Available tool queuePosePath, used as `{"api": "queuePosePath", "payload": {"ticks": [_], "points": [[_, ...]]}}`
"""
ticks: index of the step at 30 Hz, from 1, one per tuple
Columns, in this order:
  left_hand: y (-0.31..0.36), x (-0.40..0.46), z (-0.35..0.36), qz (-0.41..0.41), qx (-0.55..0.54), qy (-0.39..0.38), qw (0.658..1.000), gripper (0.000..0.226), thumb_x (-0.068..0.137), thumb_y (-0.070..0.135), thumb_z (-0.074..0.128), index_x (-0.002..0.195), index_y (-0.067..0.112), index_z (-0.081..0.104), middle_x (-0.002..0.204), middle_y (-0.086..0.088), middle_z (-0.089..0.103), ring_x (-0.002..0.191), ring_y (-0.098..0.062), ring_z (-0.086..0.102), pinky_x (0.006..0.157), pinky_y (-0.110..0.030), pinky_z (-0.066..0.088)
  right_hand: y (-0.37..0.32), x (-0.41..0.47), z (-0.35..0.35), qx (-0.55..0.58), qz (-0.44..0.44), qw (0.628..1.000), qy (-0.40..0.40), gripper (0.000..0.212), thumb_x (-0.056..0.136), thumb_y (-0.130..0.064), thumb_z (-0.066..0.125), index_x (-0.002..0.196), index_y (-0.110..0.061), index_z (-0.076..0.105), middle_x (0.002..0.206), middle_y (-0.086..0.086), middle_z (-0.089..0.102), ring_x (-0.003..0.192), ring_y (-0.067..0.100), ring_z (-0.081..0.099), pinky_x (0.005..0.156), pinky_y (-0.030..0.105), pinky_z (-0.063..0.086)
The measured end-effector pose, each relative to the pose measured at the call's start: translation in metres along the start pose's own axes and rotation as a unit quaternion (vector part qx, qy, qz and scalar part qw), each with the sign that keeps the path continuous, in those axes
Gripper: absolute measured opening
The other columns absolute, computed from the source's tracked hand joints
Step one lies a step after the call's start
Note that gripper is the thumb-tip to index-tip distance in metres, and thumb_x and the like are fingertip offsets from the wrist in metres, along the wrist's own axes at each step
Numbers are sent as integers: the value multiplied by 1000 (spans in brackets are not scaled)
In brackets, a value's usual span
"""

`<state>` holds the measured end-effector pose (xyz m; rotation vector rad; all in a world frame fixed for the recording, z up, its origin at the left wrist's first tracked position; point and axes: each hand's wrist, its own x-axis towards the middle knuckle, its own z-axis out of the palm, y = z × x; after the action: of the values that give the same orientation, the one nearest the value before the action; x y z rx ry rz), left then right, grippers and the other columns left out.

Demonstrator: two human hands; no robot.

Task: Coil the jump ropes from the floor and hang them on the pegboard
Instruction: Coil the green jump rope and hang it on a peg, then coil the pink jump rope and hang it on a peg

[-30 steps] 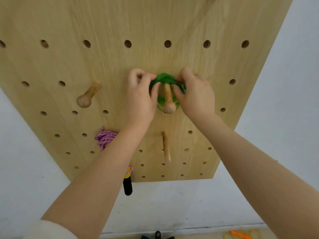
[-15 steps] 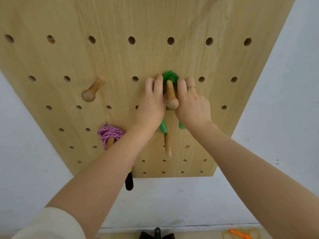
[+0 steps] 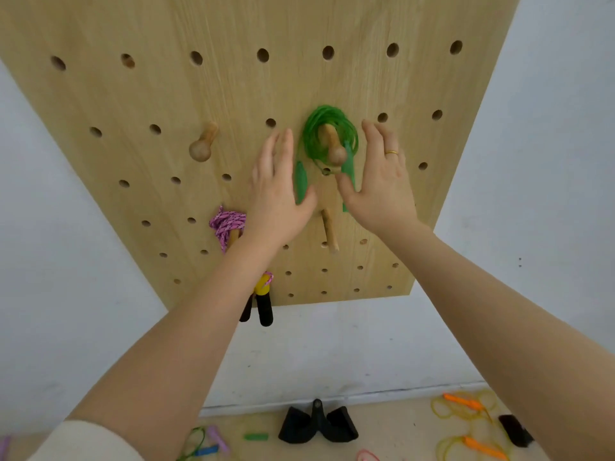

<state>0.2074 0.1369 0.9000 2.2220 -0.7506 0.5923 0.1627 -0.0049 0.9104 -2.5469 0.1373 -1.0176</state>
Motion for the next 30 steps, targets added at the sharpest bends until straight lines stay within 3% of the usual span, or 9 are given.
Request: {"api": "queuePosePath", "payload": {"ticks": [4,7,11,14,18,24,26,30], "points": [[-18,-46,7,-27,21,-63,997,74,89,24,55,149,15,13,157,-8,8,142,-27,16,113,-43,23,4,-51,3,47,50,997,23,43,84,-11,52,125,-2,43,124,13,46,107,26,47,87,33,41],[-38,-97,32,-69,17,-134,988,75,90,22,55,149,9,10,157,-8,7,144,-22,10,115,-38,17,18,-107,13,54,129,990,-29,30,87,-9,48,117,-5,45,117,8,48,89,17,45,74,30,37],[-62,-179,81,-140,24,-264,954,81,91,29,53,149,10,0,158,-7,-1,145,-20,1,116,-36,12,53,-188,45,25,224,959,-170,28,90,-12,46,118,-9,47,125,7,47,103,24,51,80,34,42],[-77,-239,117,-179,34,-357,916,82,93,32,50,149,12,-6,158,-5,-11,145,-20,-3,117,-36,9,93,-247,82,8,299,906,-300,33,92,-15,46,124,-8,46,130,10,44,115,27,47,89,34,40],[-106,-305,177,-204,39,-418,884,80,92,33,50,149,12,-2,158,-6,-8,145,-21,0,116,-36,11,152,-334,130,-52,356,832,-421,37,91,-18,48,127,-8,46,133,13,42,120,29,43,96,33,35],[-138,-400,300,-264,2,-458,849,71,91,24,52,148,7,12,157,-11,9,144,-24,11,112,-33,20,239,-459,175,-115,380,740,-543,39,92,-22,49,129,-9,45,131,14,43,118,32,46,95,36,37],[-151,-433,346,-276,-35,-460,843,70,94,19,49,149,10,7,157,-9,10,144,-20,12,110,-29,21,277,-503,201,-124,374,721,-571,40,92,-22,48,129,-9,45,132,14,43,120,31,44,97,36,37],[-190,-506,442,-305,-44,-448,839,59,97,13,40,149,14,11,154,-7,21,135,-22,32,100,-28,31,350,-588,270,-149,342,699,-611,39,95,-24,44,131,-11,44,136,14,40,123,31,40,99,35,35]]}}
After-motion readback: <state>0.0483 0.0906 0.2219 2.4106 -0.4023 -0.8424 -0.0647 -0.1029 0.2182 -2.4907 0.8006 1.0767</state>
